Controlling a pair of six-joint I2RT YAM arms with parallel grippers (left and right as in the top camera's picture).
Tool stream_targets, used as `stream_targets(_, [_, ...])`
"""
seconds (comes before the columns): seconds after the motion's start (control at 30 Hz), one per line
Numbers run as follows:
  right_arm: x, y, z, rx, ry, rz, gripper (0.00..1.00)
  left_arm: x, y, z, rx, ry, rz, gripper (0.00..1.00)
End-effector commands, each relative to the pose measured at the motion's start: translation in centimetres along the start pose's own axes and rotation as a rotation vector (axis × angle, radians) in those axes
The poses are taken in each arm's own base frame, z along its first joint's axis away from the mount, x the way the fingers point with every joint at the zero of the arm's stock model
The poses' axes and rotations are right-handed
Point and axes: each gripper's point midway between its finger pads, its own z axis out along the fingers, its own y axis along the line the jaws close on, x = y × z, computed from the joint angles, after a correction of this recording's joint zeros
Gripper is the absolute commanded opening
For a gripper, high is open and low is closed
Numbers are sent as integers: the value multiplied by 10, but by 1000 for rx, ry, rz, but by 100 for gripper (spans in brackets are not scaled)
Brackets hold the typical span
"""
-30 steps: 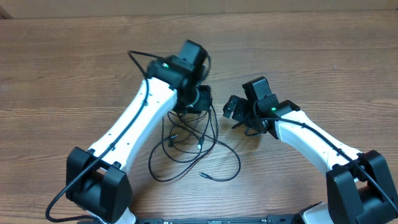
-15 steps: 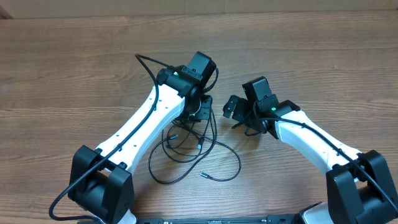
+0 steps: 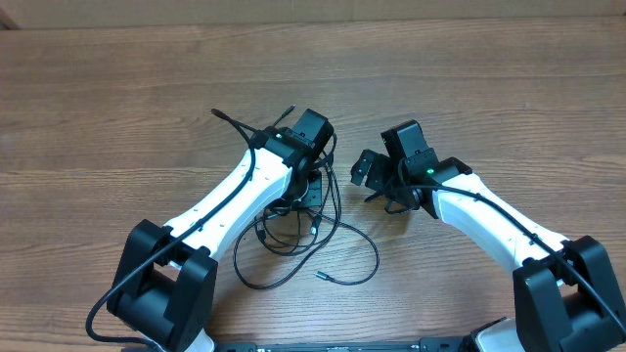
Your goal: Untangle cables
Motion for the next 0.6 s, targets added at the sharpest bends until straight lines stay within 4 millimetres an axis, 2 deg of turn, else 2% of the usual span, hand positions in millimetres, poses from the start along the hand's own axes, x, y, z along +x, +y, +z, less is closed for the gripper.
stream_targets(0.0, [1, -1, 2, 3, 3, 2, 100, 0, 10, 6, -51, -13, -46, 10])
stream_targets(0.23, [1, -1, 2, 3, 3, 2, 100, -6, 17, 6, -90, -47, -75, 12])
stream_targets(0.57, [1, -1, 2, 3, 3, 2, 100, -3, 17, 6, -91, -35, -113, 13])
